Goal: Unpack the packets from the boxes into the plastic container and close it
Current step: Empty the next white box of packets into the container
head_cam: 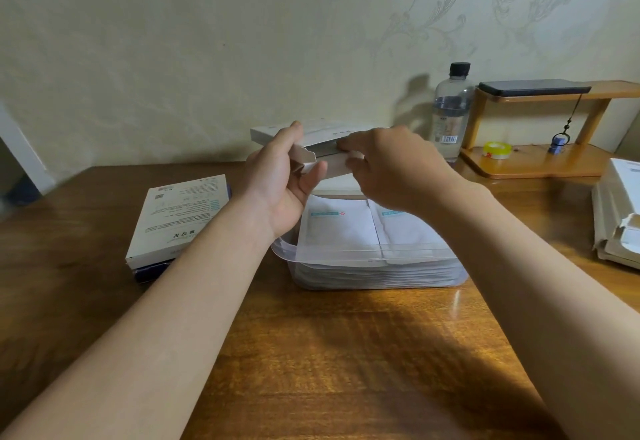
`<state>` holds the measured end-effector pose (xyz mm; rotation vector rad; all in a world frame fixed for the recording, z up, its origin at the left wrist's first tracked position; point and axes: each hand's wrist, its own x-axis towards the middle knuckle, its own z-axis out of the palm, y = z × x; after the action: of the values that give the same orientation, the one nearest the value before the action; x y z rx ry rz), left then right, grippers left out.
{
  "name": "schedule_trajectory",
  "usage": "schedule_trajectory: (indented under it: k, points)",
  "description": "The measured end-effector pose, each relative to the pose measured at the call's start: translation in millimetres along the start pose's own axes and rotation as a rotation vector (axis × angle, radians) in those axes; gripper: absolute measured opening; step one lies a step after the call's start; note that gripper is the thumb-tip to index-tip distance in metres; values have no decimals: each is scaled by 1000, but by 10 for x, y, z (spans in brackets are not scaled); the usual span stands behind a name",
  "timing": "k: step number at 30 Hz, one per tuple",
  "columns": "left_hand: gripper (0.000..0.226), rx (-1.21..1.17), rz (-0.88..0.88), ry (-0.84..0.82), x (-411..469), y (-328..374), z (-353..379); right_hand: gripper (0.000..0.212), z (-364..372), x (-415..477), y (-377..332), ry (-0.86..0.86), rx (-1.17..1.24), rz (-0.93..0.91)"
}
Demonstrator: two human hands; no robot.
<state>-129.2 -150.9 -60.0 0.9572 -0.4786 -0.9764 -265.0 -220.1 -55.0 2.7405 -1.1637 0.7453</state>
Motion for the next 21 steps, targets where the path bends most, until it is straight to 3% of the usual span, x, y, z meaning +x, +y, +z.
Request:
schedule_trajectory:
  k: [6,14,21]
  points:
    - [16,2,-7,8,61,-13,-29,20,20,33,66,111,13,-33]
    - [19,-75,-1,22,83,-3,-20,18,-82,44,156,382,472,-24]
    - [20,-114,-28,44,128,2,-40,9,-132,68,156,696,634,58]
